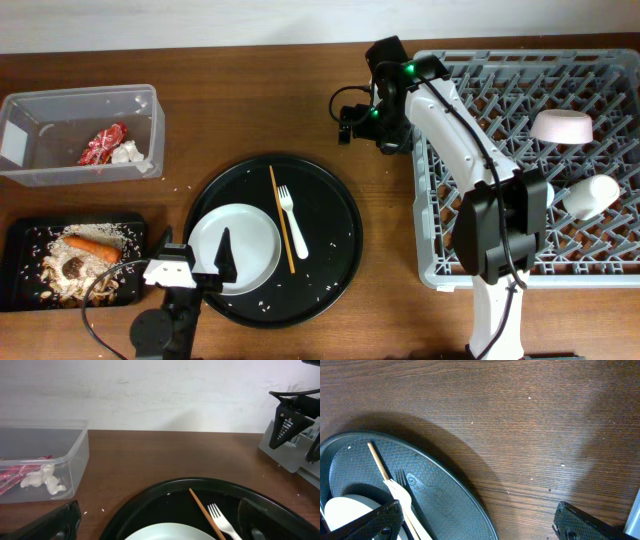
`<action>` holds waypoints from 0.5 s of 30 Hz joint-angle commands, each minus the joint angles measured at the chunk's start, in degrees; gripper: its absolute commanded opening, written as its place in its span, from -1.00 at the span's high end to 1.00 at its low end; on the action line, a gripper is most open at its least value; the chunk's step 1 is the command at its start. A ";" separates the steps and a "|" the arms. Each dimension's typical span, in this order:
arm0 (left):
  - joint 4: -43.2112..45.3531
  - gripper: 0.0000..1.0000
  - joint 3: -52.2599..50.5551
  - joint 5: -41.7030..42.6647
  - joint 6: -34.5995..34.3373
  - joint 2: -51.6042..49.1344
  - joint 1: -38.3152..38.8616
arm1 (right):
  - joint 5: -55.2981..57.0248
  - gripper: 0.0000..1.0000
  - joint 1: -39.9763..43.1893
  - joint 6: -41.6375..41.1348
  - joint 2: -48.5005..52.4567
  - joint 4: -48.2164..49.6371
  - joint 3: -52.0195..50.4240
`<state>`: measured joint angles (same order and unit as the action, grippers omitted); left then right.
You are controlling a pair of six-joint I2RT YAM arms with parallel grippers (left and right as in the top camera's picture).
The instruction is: Sort waste into correct bins and load items into the dishwasher rack
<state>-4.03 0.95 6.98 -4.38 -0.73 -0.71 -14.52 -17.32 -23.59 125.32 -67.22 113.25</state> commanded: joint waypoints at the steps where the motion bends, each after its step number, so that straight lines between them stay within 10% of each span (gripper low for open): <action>1: -0.07 -0.98 -0.46 -0.81 -0.74 0.44 0.28 | -0.24 -0.97 0.24 -0.07 0.52 0.02 0.70; 15: -0.04 -0.98 -0.46 -0.81 -0.74 0.44 0.28 | -9.84 -0.97 0.13 -2.40 0.52 -2.05 0.70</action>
<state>-4.03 0.95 6.96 -4.38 -0.73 -0.69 -15.53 -17.32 -24.01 125.32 -67.24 113.25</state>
